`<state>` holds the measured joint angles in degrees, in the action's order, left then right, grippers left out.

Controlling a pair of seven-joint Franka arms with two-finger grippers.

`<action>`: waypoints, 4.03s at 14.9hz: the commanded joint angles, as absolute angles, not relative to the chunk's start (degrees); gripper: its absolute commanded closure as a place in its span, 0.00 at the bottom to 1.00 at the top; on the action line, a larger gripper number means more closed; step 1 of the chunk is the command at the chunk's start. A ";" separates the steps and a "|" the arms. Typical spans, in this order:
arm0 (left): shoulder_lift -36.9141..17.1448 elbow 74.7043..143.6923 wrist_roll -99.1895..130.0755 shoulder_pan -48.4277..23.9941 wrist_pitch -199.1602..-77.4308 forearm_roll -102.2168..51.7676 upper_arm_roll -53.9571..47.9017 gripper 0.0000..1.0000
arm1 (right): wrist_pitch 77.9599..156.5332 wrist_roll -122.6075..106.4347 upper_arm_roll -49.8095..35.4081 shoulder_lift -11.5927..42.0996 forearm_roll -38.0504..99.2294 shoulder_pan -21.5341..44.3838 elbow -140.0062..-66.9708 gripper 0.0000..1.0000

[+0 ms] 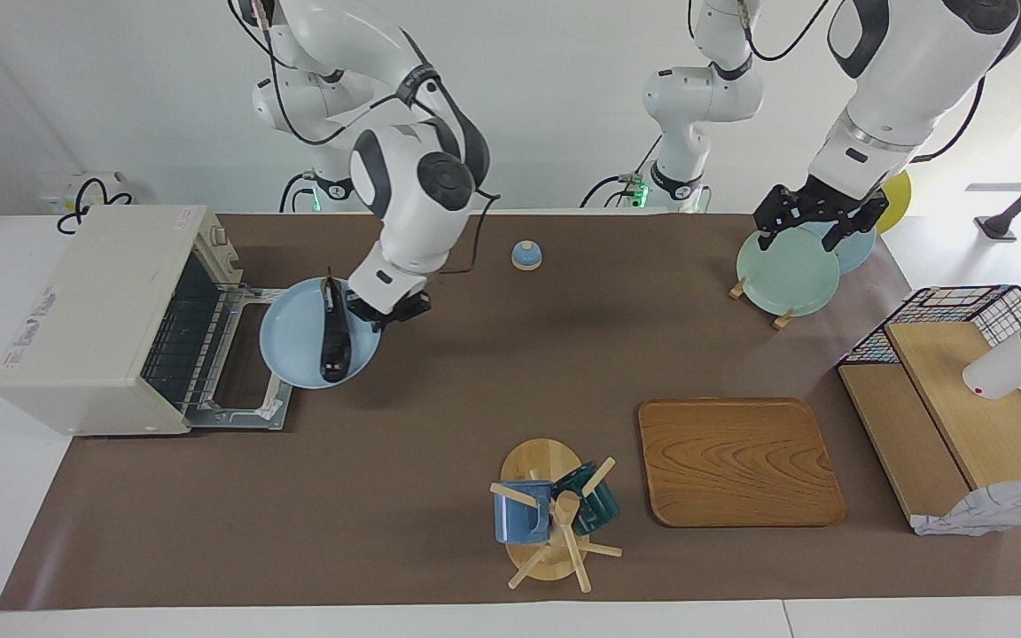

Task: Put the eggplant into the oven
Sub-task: 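Carry the eggplant with the right gripper into the open oven, then open the right gripper to release the eggplant inside the oven, then withdraw the right gripper out of the oven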

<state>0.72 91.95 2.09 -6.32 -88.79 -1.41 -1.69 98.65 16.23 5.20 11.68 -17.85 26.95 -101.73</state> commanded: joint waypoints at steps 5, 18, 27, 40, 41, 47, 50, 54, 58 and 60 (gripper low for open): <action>1.49 92.72 1.93 -5.45 -88.86 -0.79 -2.46 0.00 | 106.88 7.32 4.31 1.67 -17.93 15.49 -119.62 1.00; 1.58 92.73 1.85 -5.45 -88.59 -0.70 -2.29 0.00 | 116.18 -8.86 4.31 0.88 -17.93 1.59 -125.33 1.00; 1.58 92.72 1.76 -5.36 -88.42 -0.70 -2.11 0.00 | 116.81 -10.72 4.22 1.23 -14.77 1.32 -124.81 0.51; 1.58 92.72 1.76 -5.36 -88.42 -0.79 -2.11 0.00 | 126.81 -4.14 3.96 8.16 -12.22 10.81 -121.90 1.00; 1.58 92.72 1.76 -5.36 -88.42 -0.79 -2.02 0.00 | 127.26 -3.78 3.96 8.96 -12.22 10.72 -121.90 1.00; 1.58 92.72 1.84 -5.36 -88.42 -0.79 -2.02 0.00 | 131.04 -1.76 3.96 9.93 -12.30 9.05 -125.42 1.00; 1.58 92.72 1.76 -5.36 -88.42 -0.79 -2.11 0.00 | 130.96 -1.84 3.96 10.63 -12.30 9.05 -125.51 1.00; 1.58 92.72 1.76 -5.36 -88.42 -0.79 -2.02 0.00 | 128.07 -2.37 4.04 11.07 -14.67 9.14 -124.29 1.00; 1.58 92.72 1.76 -5.36 -88.42 -0.79 -2.11 0.00 | 118.77 -7.37 4.13 10.81 -16.17 8.88 -117.88 1.00; 1.58 92.72 1.76 -5.36 -88.42 -0.79 -2.11 0.00 | 113.93 -10.18 4.13 10.37 -16.96 8.53 -114.28 1.00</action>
